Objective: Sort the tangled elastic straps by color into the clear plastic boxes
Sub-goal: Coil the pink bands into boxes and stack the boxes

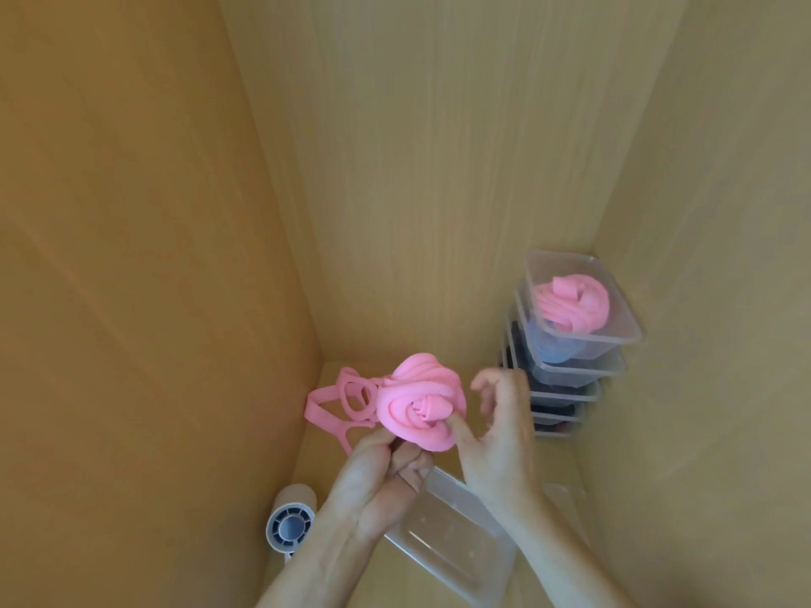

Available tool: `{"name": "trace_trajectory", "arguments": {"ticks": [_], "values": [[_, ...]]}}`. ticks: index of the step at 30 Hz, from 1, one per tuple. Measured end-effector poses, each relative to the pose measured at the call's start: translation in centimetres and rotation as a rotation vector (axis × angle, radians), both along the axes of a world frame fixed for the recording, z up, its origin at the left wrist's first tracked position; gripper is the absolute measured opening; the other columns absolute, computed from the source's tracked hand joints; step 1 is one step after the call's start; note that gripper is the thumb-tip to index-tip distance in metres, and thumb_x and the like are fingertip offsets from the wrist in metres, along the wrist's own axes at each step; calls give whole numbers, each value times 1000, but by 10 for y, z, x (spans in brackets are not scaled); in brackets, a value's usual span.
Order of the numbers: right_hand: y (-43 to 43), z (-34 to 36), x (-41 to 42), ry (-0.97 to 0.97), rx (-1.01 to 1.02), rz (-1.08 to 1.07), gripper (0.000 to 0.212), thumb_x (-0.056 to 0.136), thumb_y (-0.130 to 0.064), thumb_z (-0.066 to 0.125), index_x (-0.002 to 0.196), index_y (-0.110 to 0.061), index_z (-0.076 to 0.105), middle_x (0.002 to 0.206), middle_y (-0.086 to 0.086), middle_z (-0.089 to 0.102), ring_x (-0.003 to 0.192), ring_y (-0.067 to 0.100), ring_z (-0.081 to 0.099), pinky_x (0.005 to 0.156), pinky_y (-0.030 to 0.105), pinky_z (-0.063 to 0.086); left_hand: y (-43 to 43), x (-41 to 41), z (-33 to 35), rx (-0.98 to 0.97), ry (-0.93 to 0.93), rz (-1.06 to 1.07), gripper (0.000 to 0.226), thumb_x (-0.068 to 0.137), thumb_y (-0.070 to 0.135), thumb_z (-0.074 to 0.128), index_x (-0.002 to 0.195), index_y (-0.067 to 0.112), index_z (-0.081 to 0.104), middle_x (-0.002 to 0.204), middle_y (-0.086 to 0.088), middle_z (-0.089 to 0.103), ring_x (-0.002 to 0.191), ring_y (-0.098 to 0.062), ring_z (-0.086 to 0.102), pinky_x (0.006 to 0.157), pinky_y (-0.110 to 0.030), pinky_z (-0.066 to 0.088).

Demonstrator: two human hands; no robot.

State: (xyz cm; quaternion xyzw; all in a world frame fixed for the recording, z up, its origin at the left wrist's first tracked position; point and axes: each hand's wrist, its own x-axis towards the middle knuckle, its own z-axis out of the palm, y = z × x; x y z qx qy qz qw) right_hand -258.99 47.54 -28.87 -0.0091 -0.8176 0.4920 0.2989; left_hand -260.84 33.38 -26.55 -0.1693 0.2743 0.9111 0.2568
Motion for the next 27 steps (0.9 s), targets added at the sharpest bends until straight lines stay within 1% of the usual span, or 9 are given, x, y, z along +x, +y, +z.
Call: {"name": "trace_trajectory", "arguments": {"ticks": [3,6,10,13,18,21,23,25,27], "values": [[-8,-4,5,-8,66,-29,32,81,6,70,89,-23,58,82,-13,56,72,7,55,65,18,41,10,2,-5,-41,-8,26,38,101,2,41,72,7,65,47,6,29,30,-3,22,35,-18,25],[-9,-3,12,-136,-130,34,28,87,12,63,93,-15,67,89,-3,68,81,9,64,73,15,46,15,3,-10,-117,16,34,25,98,1,46,82,8,63,48,6,31,32,-3,25,36,-18,28],[-8,6,16,-422,-497,223,10,98,-10,63,99,-11,73,100,8,75,94,15,69,78,15,49,14,3,-19,-250,106,79,8,91,2,55,91,7,61,48,4,51,35,-3,42,39,-16,36],[-12,5,11,-568,-547,168,26,96,-26,67,97,-1,68,95,19,73,81,16,67,69,18,48,12,10,-26,-281,119,59,14,79,7,66,93,5,64,51,2,56,37,-4,43,39,-17,37],[-9,1,9,-653,-804,269,33,94,-14,68,101,18,63,85,19,63,79,23,58,63,24,48,2,16,-32,-239,90,24,31,81,8,63,110,-3,63,59,-4,64,39,-6,53,40,-17,44],[-4,-2,8,-617,-793,319,26,89,-6,73,100,16,66,89,20,67,75,20,62,64,21,52,-4,20,-32,-218,87,-2,29,80,8,65,107,-1,72,78,-11,68,43,-5,48,43,-17,41],[-4,-3,12,-550,-676,324,23,80,-15,84,91,3,73,91,16,68,76,20,63,64,22,52,-14,20,-32,-198,109,-36,23,79,6,65,97,2,79,85,-16,72,50,-11,61,48,-21,50],[-7,-3,19,-532,-559,333,26,68,-29,86,84,-10,76,98,11,69,84,24,69,77,34,57,-24,20,-28,-161,161,-100,25,81,-3,59,95,0,79,83,-22,75,61,-18,73,58,-27,60],[-11,-7,21,-535,-611,291,29,61,-26,82,83,-9,74,103,18,68,93,35,68,90,56,56,-31,20,-26,-106,214,-169,34,87,-13,48,104,-3,76,76,-23,73,60,-18,72,64,-30,61]]}}
